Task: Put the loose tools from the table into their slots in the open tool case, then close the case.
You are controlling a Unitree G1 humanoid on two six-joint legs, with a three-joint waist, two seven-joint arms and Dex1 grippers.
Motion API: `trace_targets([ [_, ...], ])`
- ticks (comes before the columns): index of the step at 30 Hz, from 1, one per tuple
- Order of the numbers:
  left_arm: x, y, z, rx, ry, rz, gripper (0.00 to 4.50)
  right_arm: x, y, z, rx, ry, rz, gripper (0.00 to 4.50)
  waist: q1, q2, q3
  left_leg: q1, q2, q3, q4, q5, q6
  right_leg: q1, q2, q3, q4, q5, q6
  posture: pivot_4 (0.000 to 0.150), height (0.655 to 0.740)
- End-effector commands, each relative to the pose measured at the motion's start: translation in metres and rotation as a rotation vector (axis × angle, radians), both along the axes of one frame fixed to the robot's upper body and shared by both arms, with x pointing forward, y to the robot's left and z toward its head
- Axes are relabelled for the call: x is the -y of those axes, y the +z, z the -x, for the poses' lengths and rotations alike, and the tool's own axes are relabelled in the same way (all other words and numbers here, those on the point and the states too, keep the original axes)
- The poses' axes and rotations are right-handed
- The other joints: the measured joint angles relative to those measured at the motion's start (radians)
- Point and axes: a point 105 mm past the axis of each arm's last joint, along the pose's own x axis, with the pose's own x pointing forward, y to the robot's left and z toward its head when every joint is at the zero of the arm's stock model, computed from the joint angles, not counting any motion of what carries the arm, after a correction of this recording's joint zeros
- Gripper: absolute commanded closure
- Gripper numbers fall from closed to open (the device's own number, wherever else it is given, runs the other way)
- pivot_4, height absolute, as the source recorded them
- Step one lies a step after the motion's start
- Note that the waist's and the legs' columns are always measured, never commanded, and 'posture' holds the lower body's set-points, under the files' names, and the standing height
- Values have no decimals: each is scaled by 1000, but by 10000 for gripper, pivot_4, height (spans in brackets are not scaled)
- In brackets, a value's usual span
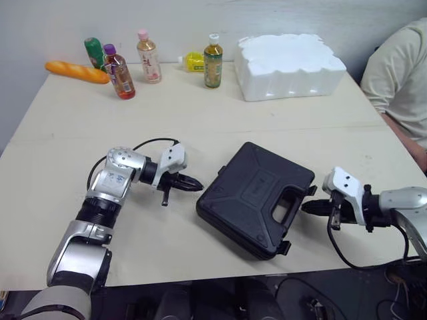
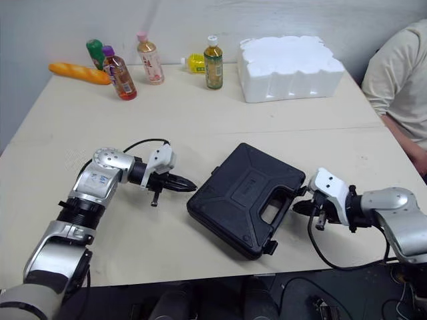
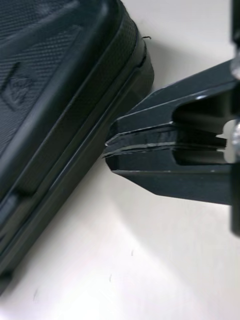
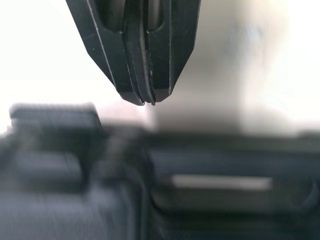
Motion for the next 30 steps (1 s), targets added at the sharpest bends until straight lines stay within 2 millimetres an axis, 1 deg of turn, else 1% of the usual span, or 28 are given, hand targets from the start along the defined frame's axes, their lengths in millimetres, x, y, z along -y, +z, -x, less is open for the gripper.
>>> trace_targets([
  [1,38,50,3,70,-81,171,44506,16,24,-2,113,-107,7,45000,4,0,0,0,-1,0,0,0,0,0,0,0,0,0,0,1500,7383],
  [2,50,53,4,72,-101,185,44506,16,26,-1,127,-122,-15,45000,5,0,0,0,-1,0,1,0,1,1,0,0,0,0,0,1500,7383],
  [3,66,51,4,87,-132,181,44506,15,28,-1,140,-141,-39,45000,4,0,0,1,-1,0,1,0,1,2,-1,0,-1,0,1,1500,7383],
  [5,87,48,4,105,-168,166,44506,13,30,-2,155,-166,-64,45000,3,0,0,2,-2,1,1,-1,2,3,-1,1,-1,1,1,1500,7383],
  [7,113,42,1,111,-184,145,44506,11,30,-3,169,-188,-78,45000,1,0,0,2,-2,1,1,-1,2,3,0,1,-1,1,2,1500,7383],
  [10,148,31,-1,143,-212,91,44506,8,29,-6,180,-211,-89,45000,0,0,0,2,-5,2,1,0,1,1,3,2,-2,1,1,1500,7383],
  [12,166,23,-1,152,-219,61,44506,6,28,-8,185,-220,-94,45000,0,0,0,2,-5,2,0,0,1,1,3,2,-5,1,1,1500,7383],
  [13,171,21,-2,152,-217,54,44506,5,28,-9,186,-223,-96,45000,0,0,0,2,-5,2,0,0,1,1,3,2,-5,1,1,1500,7383],
  [14,180,15,-1,167,-214,29,44506,3,27,-10,189,-228,-105,45000,-1,0,0,2,-5,2,0,-1,2,1,3,2,-6,1,1,1500,7383],
  [16,192,5,-1,199,-209,-13,44506,-1,26,-12,193,-234,-116,45000,0,0,0,2,-5,3,0,-3,5,1,3,3,-6,1,1,1500,7383],
  [18,196,-4,-2,200,-201,-53,44506,-5,26,-13,195,-235,-128,45000,2,0,0,2,-5,3,0,-3,6,1,3,3,-6,1,1,1500,7383],
  [19,194,-13,-2,204,-214,-102,44506,-7,26,-13,196,-232,-133,45000,2,0,0,2,-5,3,0,-3,6,1,3,3,-6,1,1,1500,7383],
  [20,189,-26,0,220,-246,-181,44506,-10,26,-14,200,-230,-139,45000,2,0,0,1,-5,2,0,-3,6,1,3,2,-6,1,1,1500,7383],
  [22,179,-42,0,283,-291,-275,44506,-16,27,-15,203,-223,-162,45000,2,0,0,2,-5,2,0,-3,6,1,2,2,-6,1,1,1500,7383],
  [23,178,-45,-1,300,-291,-286,44506,-18,27,-15,203,-219,-173,45000,2,0,0,2,-5,2,0,-3,6,2,2,2,-6,1,1,1500,7383],
  [25,179,-44,-3,285,-264,-265,44506,-22,28,-15,202,-213,-186,45000,2,0,0,4,-1,2,0,-3,6,3,2,2,-6,1,1,1500,7383],
  [30,176,-53,3,261,-293,-265,44506,-40,40,-17,204,-179,-269,45000,0,0,-1,5,0,2,0,-4,6,4,3,2,-6,1,1,1500,7383],
])
